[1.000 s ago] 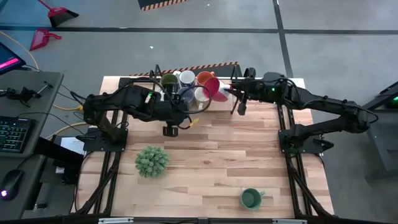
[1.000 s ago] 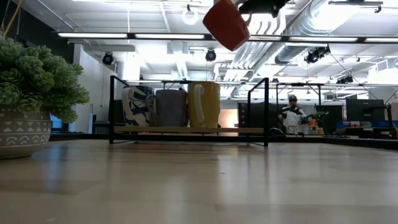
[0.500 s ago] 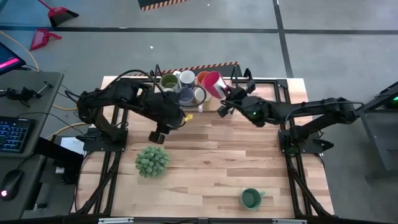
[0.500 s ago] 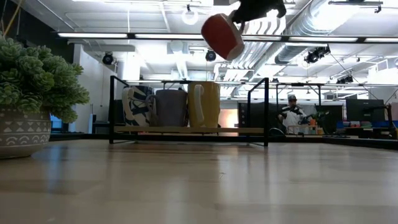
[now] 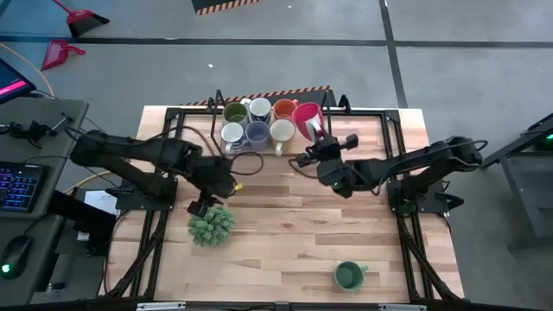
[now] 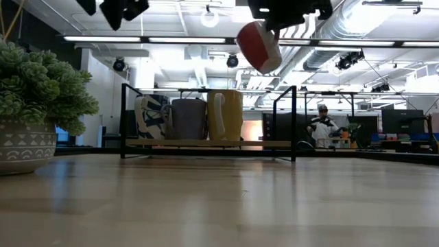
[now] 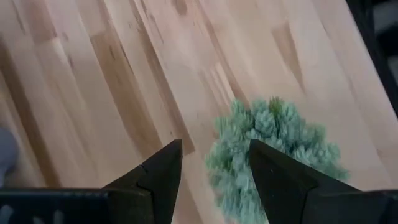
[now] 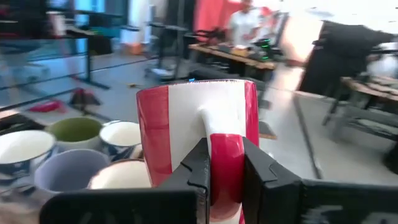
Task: Place coffee mugs
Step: Put the red mug on the shelf
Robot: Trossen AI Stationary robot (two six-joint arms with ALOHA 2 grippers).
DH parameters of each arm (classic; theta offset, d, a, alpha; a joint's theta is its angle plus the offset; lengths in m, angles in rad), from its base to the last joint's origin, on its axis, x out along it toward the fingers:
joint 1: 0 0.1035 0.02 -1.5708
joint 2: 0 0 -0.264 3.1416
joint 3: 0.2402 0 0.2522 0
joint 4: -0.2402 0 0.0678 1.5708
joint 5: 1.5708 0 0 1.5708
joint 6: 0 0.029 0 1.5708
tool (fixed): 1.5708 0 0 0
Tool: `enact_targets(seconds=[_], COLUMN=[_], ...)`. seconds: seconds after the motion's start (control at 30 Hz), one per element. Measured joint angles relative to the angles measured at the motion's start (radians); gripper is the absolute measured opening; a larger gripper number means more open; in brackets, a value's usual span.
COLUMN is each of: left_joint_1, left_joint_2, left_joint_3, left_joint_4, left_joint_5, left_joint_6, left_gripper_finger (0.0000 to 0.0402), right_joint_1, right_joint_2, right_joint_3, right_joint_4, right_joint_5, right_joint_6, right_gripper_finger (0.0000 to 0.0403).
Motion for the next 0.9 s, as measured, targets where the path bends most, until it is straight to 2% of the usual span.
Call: enact_targets(seconds=[0.1, 0.23, 0.4, 0.63, 0.9], left_joint_1=[-0.012, -0.023, -0.022, -0.022, -0.022], left_joint_2=[-0.088, -0.161, -0.191, -0.19, -0.19], left_joint_3=[-0.083, -0.121, -0.121, -0.121, -0.121], left_joint_4=[0.112, 0.206, 0.236, 0.261, 0.252], left_joint_5=[-0.007, -0.061, -0.13, -0.118, -0.117], left_joint_6=[-0.038, -0.045, -0.03, -0.006, -0.032], left_gripper_finger=[0.0177, 0.0177, 0.0177, 0.0177, 0.0177], right_joint_1=[0.028, 0.054, 0.065, 0.041, 0.023], right_joint_2=[0.046, 0.118, 0.214, 0.306, 0.326], right_joint_3=[0.0, 0.0, 0.0, 0.0, 0.0], right_joint_4=[0.001, 0.001, 0.024, 0.023, -0.036], right_joint_5=[0.115, 0.186, 0.188, 0.189, 0.189], right_joint_6=[0.073, 0.206, 0.333, 0.493, 0.514], right_gripper_finger=[0.002, 0.002, 0.002, 0.002, 0.002])
